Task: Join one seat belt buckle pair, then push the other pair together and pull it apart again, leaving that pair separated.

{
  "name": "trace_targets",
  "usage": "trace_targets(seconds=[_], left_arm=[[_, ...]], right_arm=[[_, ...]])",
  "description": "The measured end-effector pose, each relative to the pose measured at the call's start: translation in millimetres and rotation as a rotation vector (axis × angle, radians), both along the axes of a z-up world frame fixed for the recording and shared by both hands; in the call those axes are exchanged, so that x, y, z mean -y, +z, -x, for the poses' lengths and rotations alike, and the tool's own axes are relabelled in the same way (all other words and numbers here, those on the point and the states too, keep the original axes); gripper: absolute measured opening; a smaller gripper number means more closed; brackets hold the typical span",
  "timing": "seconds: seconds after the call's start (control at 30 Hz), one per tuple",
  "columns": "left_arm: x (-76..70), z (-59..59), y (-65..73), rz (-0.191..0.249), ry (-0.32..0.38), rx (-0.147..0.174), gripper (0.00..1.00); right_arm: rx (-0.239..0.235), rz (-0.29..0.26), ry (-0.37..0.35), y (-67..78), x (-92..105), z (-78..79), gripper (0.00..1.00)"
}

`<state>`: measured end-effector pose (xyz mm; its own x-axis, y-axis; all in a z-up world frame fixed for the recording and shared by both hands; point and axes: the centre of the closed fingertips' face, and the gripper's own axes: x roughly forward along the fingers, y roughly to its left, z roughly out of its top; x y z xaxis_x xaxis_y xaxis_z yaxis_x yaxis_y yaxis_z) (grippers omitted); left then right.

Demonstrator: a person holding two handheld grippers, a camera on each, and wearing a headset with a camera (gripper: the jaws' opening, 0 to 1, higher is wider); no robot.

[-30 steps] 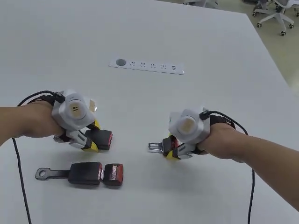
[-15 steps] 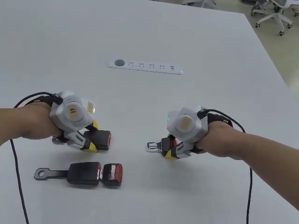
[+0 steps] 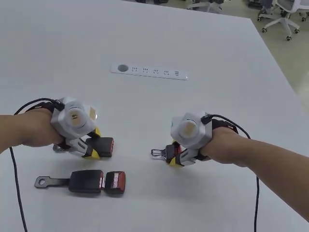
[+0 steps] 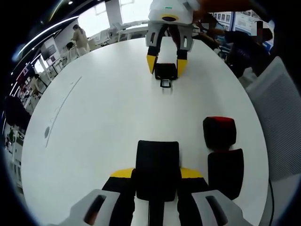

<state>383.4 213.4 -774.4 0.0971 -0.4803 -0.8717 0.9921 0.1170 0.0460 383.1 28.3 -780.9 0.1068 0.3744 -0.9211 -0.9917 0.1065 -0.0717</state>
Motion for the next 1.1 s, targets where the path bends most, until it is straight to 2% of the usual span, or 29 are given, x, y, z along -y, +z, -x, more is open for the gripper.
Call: trace_targets(seconds=[0.2,0.47,0.7,1.1], left_arm=[[1.6,1.6,1.8,0.004,0.004,-0.003,0.35],[-1.6,-1.9,-1.1,0.003,0.011,-0.007,0.35],[-0.8,-0.1,-0.4,0.001,0.012,-0.006,0.35],[-2.7,-2.1,-2.2,0.006,0.017,-0.006,0.35]], right_arm=[[-0.001,-0.001,-0.007,-0.5,-0.2,-0.2,0.32],[-0.006,-0.007,-0.003,0.1,-0.7,-0.4,0.32],[0.007,-0.010,-0.017,1.9,-6.9,0.3,0.32],[0.010,-0.038,-0.025,3.7,-46.3,-0.7,0.32]])
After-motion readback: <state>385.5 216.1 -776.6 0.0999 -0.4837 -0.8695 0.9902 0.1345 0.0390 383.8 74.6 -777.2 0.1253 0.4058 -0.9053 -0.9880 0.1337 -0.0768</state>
